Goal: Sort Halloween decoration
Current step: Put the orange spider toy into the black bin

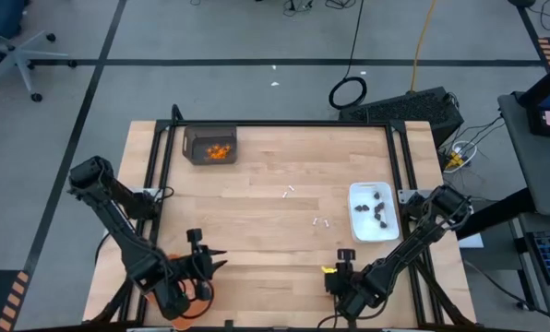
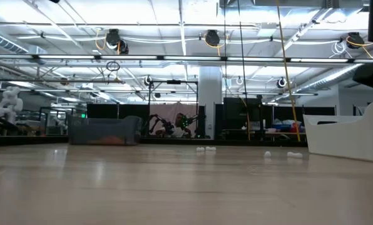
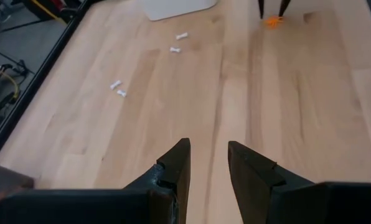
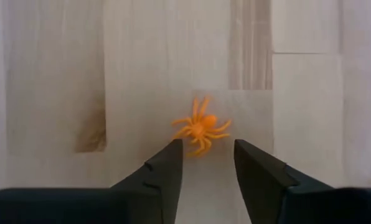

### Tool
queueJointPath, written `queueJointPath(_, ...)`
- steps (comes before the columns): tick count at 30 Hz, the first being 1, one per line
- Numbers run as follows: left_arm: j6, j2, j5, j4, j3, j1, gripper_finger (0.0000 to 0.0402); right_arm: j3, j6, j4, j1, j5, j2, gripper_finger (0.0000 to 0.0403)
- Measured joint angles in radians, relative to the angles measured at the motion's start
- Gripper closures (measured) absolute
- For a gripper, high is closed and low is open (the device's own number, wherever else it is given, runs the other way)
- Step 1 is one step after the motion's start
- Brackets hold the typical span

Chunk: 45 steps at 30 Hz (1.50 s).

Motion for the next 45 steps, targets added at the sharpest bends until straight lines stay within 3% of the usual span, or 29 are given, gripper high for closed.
queueJointPath(5, 0.004, 0.0, 0.0, 0.0, 0.0, 0.021, 0.0295, 0.004, -0.026, 0.022, -0.015, -0.038, 0.02, 0.0303)
queueJointPath(13, 0.024, 0.0, 0.0, 0.004, -0.001, 0.034, 0.0295, 0.003, -0.035, 0.039, -0.02, -0.037, 0.024, 0.0396)
queueJointPath(19, 0.037, 0.0, -0.03, 0.05, -0.001, 0.034, 0.0295, -0.003, -0.063, 0.089, -0.019, 0.024, 0.023, 0.0402)
queueJointPath(25, 0.127, 0.0, -0.054, 0.159, -0.003, 0.04, 0.0295, -0.004, -0.089, 0.199, -0.028, 0.229, 0.013, 0.0403)
queueJointPath(27, 0.157, 0.0, -0.058, 0.182, -0.004, 0.042, 0.0295, -0.003, -0.112, 0.248, -0.032, 0.254, 0.013, 0.0403)
queueJointPath(34, 0.176, 0.024, -0.057, 0.212, -0.004, 0.047, 0.0295, -0.003, -0.158, 0.306, -0.079, 0.249, 0.013, 0.0403)
queueJointPath(37, 0.176, 0.052, -0.052, 0.212, -0.005, 0.047, 0.0295, -0.002, -0.167, 0.331, -0.097, 0.174, 0.013, 0.0399)
queueJointPath(45, 0.175, 0.102, -0.052, 0.213, -0.005, 0.048, 0.0295, -0.001, -0.164, 0.353, -0.125, 0.088, 0.022, 0.0323)
